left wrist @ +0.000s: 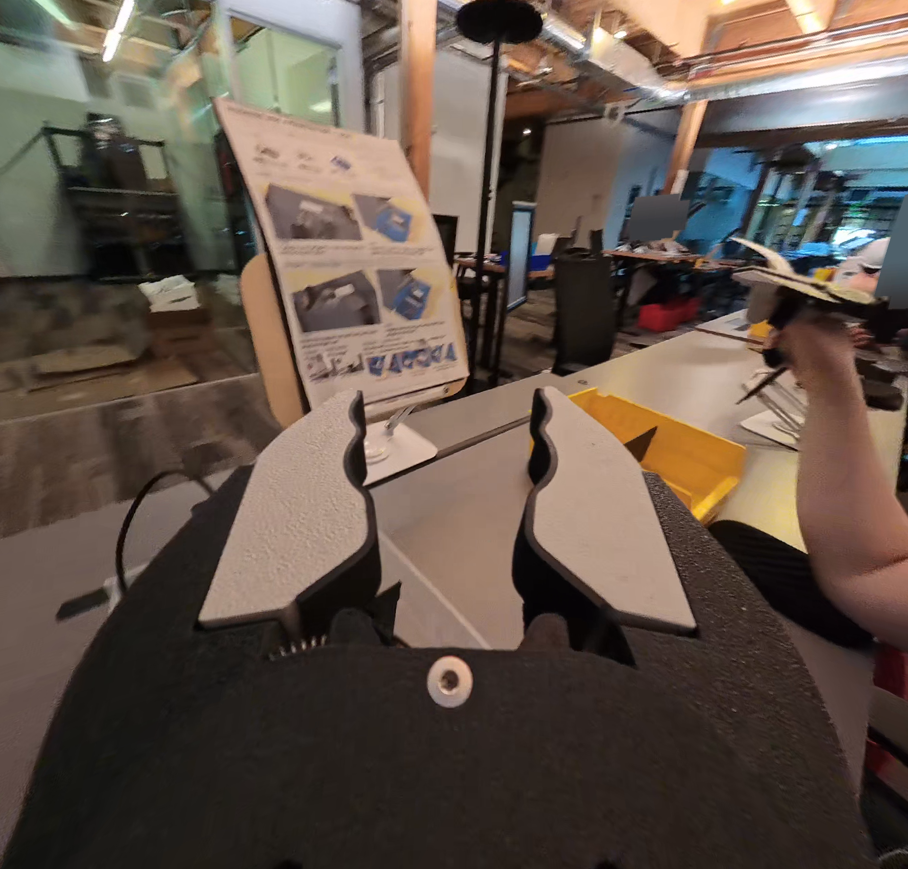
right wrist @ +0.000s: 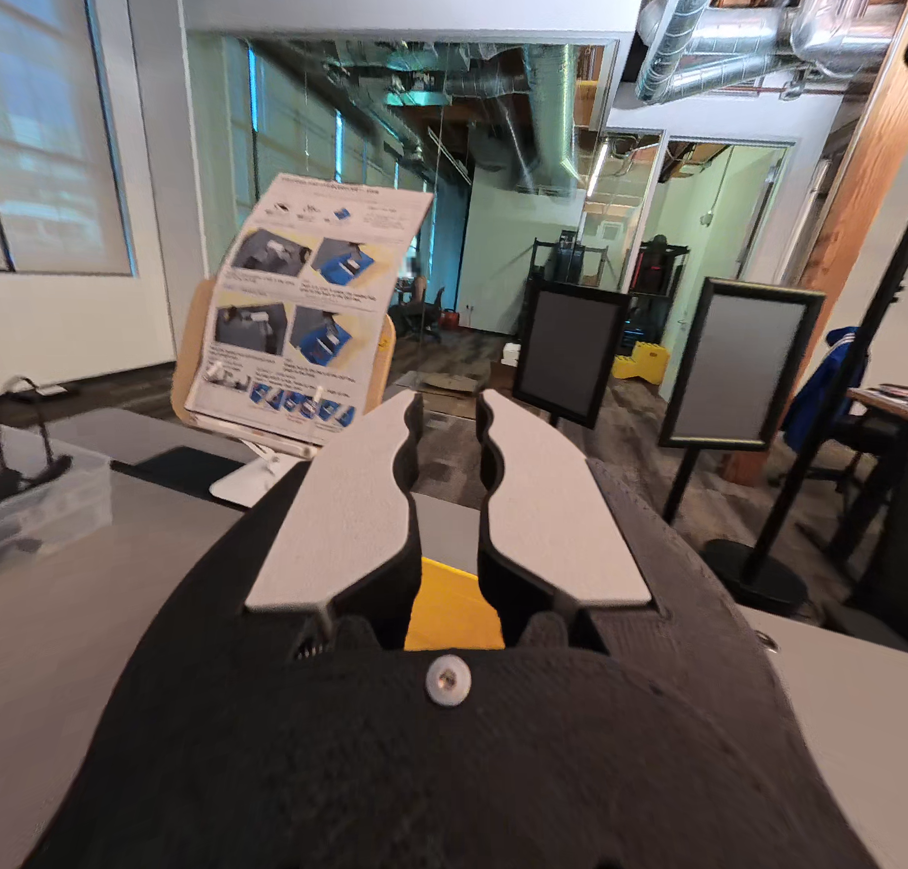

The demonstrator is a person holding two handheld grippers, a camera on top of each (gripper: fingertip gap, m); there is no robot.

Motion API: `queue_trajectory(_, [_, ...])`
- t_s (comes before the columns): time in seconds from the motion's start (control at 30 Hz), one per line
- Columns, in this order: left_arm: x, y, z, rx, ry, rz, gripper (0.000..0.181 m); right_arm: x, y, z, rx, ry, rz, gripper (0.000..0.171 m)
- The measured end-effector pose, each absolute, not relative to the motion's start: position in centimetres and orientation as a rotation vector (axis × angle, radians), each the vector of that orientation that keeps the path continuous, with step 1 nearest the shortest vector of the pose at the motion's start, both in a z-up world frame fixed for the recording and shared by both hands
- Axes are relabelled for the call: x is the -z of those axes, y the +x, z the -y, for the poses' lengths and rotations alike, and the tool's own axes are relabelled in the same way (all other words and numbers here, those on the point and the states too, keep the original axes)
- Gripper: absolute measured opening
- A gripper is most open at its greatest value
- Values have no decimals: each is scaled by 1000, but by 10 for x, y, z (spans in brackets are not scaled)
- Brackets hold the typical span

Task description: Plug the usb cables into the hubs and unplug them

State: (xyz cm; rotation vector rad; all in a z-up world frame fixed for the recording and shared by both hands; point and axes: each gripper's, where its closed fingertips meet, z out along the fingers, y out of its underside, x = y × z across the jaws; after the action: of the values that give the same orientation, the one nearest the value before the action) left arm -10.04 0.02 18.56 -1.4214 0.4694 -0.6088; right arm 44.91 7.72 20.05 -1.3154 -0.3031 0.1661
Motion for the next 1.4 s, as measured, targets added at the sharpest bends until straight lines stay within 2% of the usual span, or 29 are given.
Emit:
queue_trajectory(0.1, [-211,-87,-3,599,-1355,-523,68,-211,435,-74,-230,-1260,295,14])
queue_trajectory(0.33, [-252,-64,-1,701,-1162,-568,65,-221,422,-75,-127,-1204,313,16])
queue_trajectory(0.43, [-240,-64,-5,712,-1149,-571,64,-224,415,-74,24,-1132,368,19])
queue_trajectory(0.5, [-233,-72,-12,682,-1124,-548,58,-225,398,-67,87,-1014,461,35])
queue_trajectory(0.53, [-233,-78,-16,674,-1121,-532,57,-223,380,-60,57,-928,545,36])
queue_trajectory(0.6, [-231,-80,-17,722,-1126,-534,57,-212,345,-56,-119,-891,677,35])
queue_trajectory(0.73, [-227,-81,-17,699,-1158,-564,59,-201,319,-82,-383,-1031,587,37])
queue_trajectory(0.93, [-222,-95,-21,544,-1215,-541,59,-189,313,-94,-460,-1086,584,36])
queue_trajectory(1.17, [-220,-89,-33,552,-1235,-537,56,-192,309,-95,-510,-1095,591,36])
queue_trajectory(1.4, [-216,-62,-29,586,-1243,-611,56,-190,303,-88,-521,-1075,673,46])
